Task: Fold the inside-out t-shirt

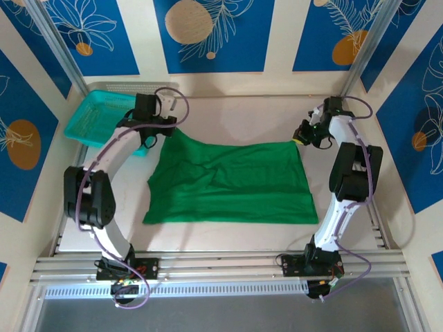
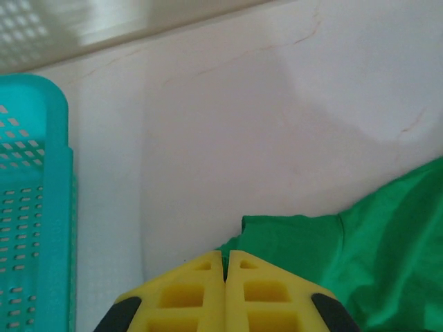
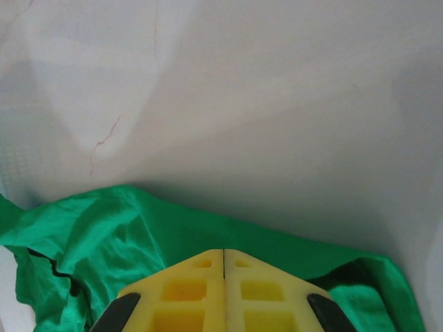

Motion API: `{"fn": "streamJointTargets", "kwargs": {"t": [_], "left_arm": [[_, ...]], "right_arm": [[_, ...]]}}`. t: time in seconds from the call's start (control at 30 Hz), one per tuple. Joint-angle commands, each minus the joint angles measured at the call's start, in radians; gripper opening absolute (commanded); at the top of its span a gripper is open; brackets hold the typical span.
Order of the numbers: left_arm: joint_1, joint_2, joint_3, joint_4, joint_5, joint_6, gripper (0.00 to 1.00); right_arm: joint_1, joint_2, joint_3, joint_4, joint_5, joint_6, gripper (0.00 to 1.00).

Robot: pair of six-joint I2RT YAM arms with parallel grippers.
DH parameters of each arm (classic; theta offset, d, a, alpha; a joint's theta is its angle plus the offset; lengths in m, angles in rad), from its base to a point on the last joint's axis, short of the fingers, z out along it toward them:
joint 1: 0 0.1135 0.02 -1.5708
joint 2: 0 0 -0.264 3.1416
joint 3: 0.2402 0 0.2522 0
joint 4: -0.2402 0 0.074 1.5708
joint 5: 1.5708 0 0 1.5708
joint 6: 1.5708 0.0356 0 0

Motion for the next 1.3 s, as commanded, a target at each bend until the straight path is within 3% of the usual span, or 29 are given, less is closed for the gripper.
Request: {"fn": "streamJointTargets", "kwargs": {"t": [0.0, 0.1, 0.2, 0.33, 0.43, 0.5, 0.77, 0.9, 1.03, 1.13, 1.27], "left_arm": [[0.01, -0.108, -0.09, 0.105, 0.051, 0.036, 0.0], [0.01, -0.178, -0.191, 0.17, 0.053, 0.033, 0.0], [0.01, -0.252, -0.284, 0.2, 0.126, 0.062, 0.0], [0.011, -0.381, -0.432, 0.269, 0.107, 0.0, 0.0], [0.009, -0.496, -0.573, 0.379, 0.175, 0.049, 0.0], [0.01, -0.568, -0.636, 0.415, 0.129, 0.029, 0.0], [0.01, -0.751, -0.692, 0.193, 0.073, 0.021, 0.0], [0.01, -0.864, -0.783, 0.151, 0.146, 0.007, 0.0], [0.01, -0.966, -0.856, 0.071, 0.188, -0.009, 0.0], [0.01, -1.022, -0.889, 0.001, 0.182, -0.048, 0.0], [0.01, -1.085, -0.897, -0.018, 0.159, -0.257, 0.35]], "right_arm": [[-0.008, -0.064, -0.025, -0.063, 0.001, 0.008, 0.0], [-0.01, -0.129, -0.13, 0.015, -0.03, 0.037, 0.0], [-0.016, -0.194, -0.225, 0.057, -0.038, 0.057, 0.0], [-0.028, -0.28, -0.327, 0.088, -0.047, 0.071, 0.0], [-0.042, -0.335, -0.381, 0.091, -0.048, 0.068, 0.0], [-0.06, -0.36, -0.405, 0.086, -0.04, 0.075, 0.0], [-0.109, -0.441, -0.5, 0.084, -0.003, 0.117, 0.0], [-0.116, -0.477, -0.579, 0.095, 0.067, 0.15, 0.02], [-0.133, -0.535, -0.703, 0.167, 0.051, 0.213, 0.04], [-0.141, -0.578, -0.775, 0.19, 0.084, 0.246, 0.05], [-0.183, -0.622, -0.833, 0.196, 0.119, 0.298, 0.15]]}}
